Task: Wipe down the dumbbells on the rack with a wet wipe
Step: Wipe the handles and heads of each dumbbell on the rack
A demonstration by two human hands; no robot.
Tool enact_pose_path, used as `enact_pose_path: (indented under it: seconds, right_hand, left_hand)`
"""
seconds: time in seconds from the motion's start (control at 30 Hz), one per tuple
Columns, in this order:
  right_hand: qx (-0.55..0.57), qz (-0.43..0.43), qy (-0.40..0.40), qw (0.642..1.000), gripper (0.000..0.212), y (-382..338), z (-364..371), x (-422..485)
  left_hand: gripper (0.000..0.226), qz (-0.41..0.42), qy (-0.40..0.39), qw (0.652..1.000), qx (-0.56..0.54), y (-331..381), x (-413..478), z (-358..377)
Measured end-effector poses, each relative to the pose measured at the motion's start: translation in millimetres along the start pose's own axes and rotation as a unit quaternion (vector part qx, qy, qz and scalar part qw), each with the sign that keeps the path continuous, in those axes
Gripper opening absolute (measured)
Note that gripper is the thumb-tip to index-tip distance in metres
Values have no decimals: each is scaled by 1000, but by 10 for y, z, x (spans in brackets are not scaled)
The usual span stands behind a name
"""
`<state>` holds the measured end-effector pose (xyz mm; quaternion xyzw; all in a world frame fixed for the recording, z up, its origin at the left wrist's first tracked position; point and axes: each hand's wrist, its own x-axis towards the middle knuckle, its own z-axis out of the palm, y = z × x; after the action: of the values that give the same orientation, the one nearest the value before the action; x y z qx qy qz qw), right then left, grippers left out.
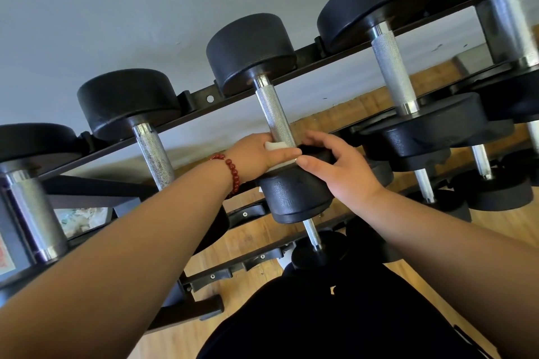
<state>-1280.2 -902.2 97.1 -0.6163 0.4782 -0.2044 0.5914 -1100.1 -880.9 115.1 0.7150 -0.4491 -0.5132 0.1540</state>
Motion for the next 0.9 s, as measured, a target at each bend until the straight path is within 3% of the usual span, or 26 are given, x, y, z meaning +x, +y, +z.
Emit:
enact_pose_path:
  seconds: [0.23, 0.4, 0.57, 0.77, 0.9]
  right_hand:
    - [-3, 4, -2, 1000, 56, -3, -11, -4]
    - [4, 4, -3, 1000, 73, -12, 2, -13]
    - [-5, 1, 3, 1000, 56, 4, -4, 8]
    - [-4, 3, -11, 1000, 58, 4, -26, -2]
    - [-2, -3, -6, 1000, 55, 14, -21, -6]
  left_hand:
    - [41, -28, 30, 999, -16, 88, 49, 101]
    - [27, -30, 34, 999, 10, 7, -15, 50]
    - [31, -38, 16, 999, -17, 141, 31, 101]
    - [29, -45, 46, 998, 8, 28, -68, 43]
    - [45, -53, 57, 997, -6, 57, -28, 94]
